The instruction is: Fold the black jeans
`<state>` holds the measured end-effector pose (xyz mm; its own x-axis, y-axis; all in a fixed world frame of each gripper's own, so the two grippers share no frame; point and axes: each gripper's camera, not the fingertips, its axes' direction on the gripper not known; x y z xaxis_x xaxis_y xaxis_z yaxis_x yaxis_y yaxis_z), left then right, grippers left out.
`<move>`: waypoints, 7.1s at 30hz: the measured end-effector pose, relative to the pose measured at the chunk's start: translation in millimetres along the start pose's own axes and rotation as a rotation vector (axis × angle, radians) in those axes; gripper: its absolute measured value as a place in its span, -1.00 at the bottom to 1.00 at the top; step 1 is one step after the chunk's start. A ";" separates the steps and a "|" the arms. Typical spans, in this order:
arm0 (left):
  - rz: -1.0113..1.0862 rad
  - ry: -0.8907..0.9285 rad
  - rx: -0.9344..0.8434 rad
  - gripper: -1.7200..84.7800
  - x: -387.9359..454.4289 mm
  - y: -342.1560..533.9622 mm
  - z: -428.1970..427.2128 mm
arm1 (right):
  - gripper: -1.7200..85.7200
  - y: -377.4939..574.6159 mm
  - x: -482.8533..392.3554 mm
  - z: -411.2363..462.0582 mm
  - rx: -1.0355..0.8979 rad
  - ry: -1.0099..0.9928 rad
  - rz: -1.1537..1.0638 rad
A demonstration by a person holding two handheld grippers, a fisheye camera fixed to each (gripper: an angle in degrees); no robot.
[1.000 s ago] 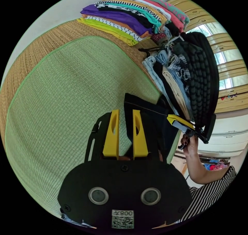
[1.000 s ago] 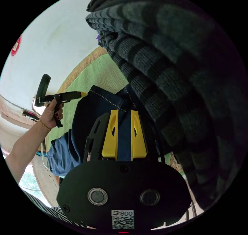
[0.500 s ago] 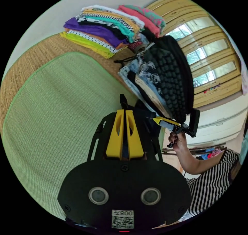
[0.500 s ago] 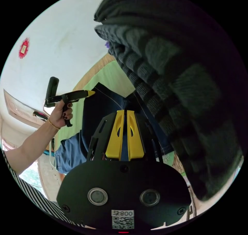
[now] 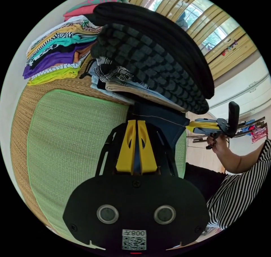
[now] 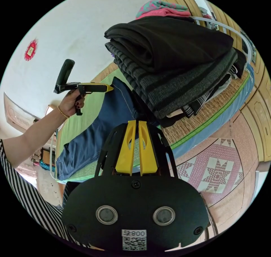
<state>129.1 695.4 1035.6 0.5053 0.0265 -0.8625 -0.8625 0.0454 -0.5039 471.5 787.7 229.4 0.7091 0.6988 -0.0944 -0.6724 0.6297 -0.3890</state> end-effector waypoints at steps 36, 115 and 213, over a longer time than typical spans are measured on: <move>-0.090 -0.005 0.078 -0.95 21.7 16.6 51.1 | -0.95 47.6 20.9 14.4 -0.045 0.033 0.068; -0.967 -0.328 0.154 -0.78 181.9 592.7 -486.7 | -0.95 -102.2 -488.4 360.1 -0.505 -0.487 -0.812; -1.259 -0.286 0.321 -0.96 502.3 953.6 -659.9 | -0.96 30.1 -649.6 569.5 -0.752 -0.150 -1.007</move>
<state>-456.5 92.9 91.6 0.9705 -0.0008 0.2412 0.2187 0.4244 -0.8787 -130.2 545.9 801.0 0.7712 0.0863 0.6307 0.4707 0.5899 -0.6562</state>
